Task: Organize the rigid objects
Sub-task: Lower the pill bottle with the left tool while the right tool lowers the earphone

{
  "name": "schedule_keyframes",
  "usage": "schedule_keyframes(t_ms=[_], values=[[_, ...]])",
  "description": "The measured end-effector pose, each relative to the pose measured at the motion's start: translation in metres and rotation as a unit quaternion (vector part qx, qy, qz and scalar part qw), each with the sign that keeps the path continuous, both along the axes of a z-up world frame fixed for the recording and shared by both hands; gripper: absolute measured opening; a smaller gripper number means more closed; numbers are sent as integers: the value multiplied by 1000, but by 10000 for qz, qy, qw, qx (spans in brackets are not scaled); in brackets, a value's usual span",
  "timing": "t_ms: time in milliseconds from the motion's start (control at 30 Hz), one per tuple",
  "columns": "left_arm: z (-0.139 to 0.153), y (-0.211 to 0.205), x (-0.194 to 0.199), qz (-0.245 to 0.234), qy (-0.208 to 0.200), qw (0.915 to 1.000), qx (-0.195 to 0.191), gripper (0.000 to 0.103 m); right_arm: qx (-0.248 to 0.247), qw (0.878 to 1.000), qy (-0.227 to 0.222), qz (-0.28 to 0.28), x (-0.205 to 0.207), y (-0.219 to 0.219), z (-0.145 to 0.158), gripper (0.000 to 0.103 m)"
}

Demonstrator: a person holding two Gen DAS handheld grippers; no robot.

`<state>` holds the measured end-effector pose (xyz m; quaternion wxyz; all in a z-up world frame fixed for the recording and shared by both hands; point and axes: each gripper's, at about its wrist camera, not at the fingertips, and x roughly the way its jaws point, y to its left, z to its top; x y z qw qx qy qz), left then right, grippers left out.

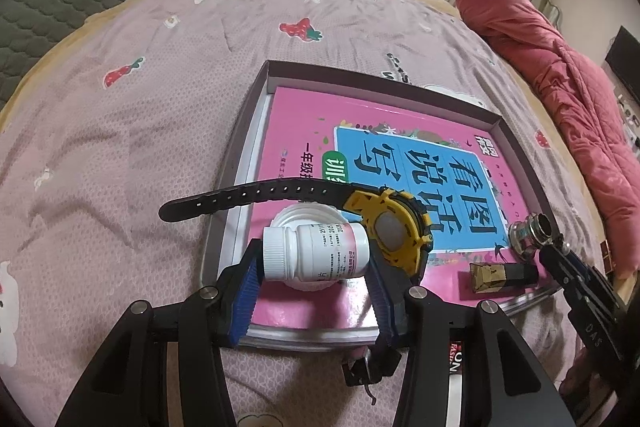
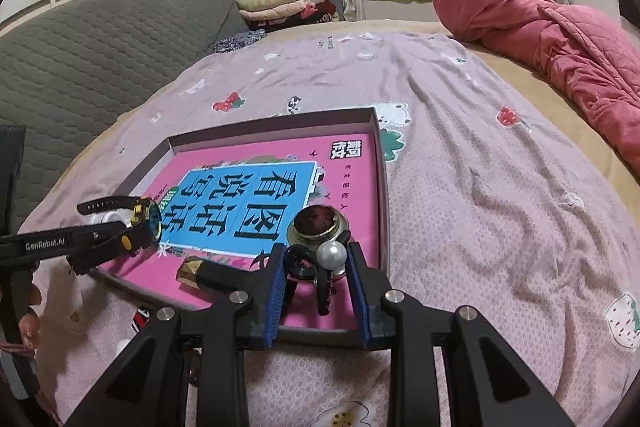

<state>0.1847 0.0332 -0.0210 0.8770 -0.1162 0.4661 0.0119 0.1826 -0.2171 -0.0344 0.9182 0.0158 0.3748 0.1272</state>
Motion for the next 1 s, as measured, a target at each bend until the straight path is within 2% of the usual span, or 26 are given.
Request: schedule_keyframes(t_ms=[1000], values=[[-3,-1,4,88,49,9999,16,51,-71,9998,134,139,-1,0,0,30]])
